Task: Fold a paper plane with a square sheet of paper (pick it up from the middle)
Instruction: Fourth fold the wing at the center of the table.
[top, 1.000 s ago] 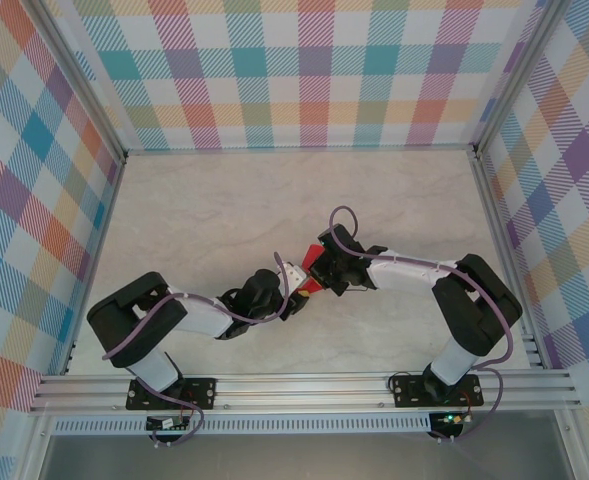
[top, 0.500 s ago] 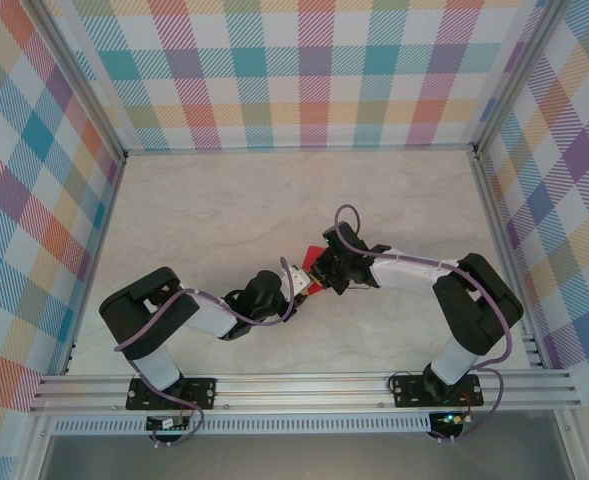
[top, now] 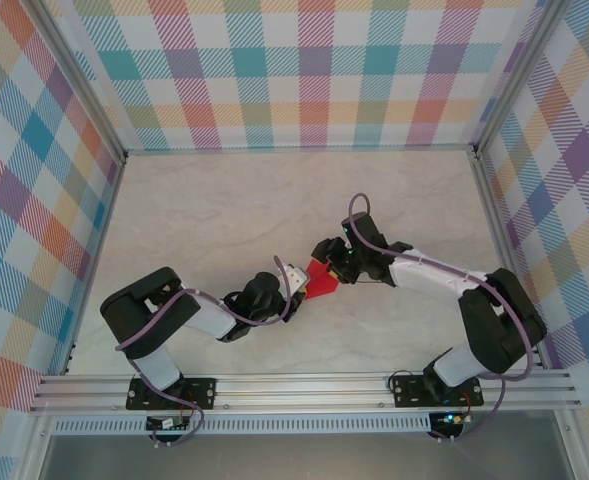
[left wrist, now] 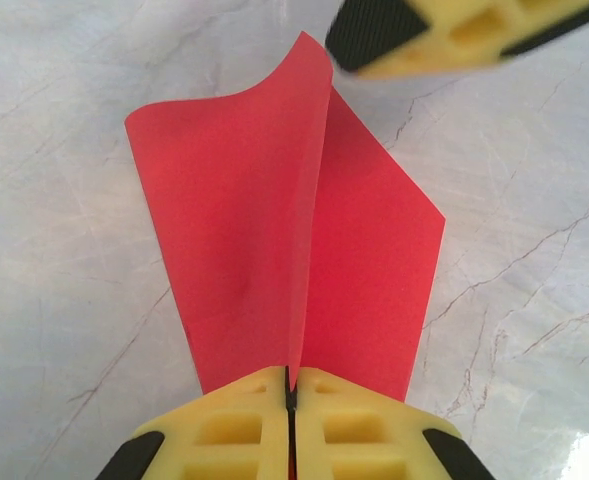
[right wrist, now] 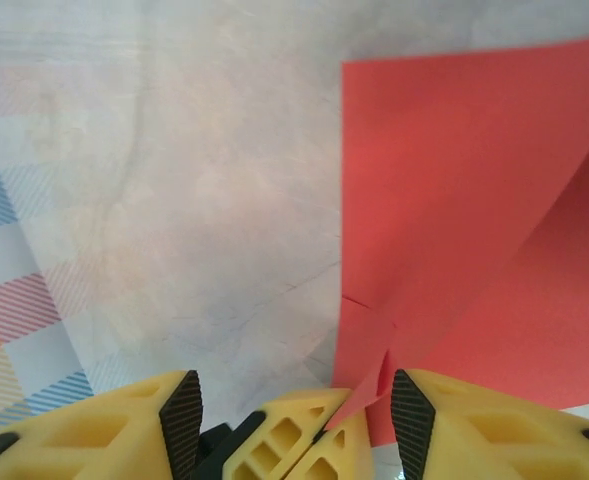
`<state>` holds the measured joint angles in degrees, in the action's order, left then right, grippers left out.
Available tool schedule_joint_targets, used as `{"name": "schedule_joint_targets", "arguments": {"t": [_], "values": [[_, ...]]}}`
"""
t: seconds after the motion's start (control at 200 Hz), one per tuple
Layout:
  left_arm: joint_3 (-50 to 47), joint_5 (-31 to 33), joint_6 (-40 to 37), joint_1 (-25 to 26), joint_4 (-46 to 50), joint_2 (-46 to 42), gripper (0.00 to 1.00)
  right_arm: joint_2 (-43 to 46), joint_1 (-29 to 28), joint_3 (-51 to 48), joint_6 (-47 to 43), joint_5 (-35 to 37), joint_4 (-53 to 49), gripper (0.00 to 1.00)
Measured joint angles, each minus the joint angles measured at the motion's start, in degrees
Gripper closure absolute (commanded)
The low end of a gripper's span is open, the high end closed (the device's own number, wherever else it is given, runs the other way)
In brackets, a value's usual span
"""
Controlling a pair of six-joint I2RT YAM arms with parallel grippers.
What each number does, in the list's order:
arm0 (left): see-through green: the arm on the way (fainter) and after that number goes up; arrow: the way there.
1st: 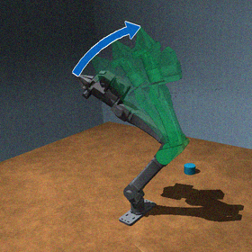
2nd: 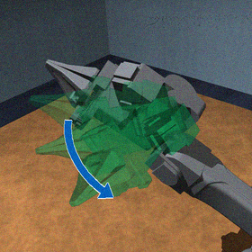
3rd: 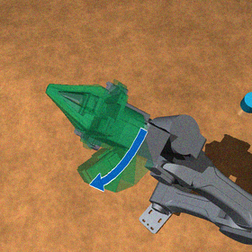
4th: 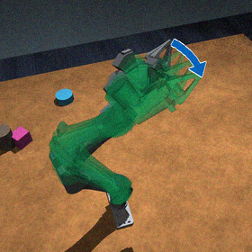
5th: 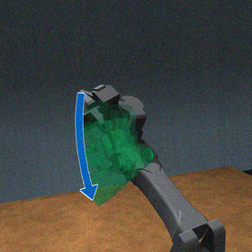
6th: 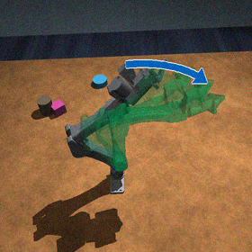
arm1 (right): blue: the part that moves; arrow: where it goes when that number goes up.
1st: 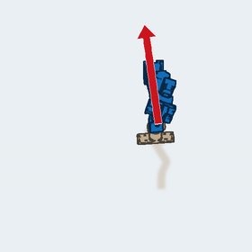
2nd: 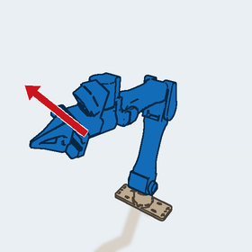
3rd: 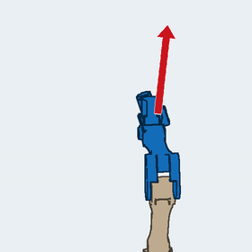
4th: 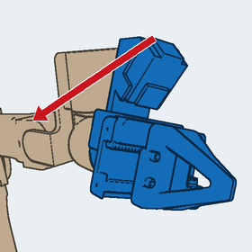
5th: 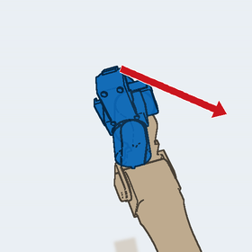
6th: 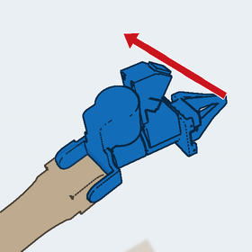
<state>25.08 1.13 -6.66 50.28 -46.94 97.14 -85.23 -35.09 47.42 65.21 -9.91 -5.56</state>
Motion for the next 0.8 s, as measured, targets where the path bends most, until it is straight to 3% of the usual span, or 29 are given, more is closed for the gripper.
{"name": "schedule_joint_targets", "arguments": {"t": [0.195,0.41,0.8], "values": [[-0.31,-0.87,6.14,-0.85,-0.2,0.09,0.94,4.96,0.98,-5.97,-5.18,0.26,0.59,0.57],[-0.31,-3.87,14.38,-2.19,-0.17,0.96,0.95,3.41,1.03,-7.58,-6.47,-1.14,1.88,0.67],[-0.28,-8.15,23.34,-3.74,0.24,0.96,0.94,-5.33,1.03,-5.49,-7.3,-4.37,4.7,0.71]]}}
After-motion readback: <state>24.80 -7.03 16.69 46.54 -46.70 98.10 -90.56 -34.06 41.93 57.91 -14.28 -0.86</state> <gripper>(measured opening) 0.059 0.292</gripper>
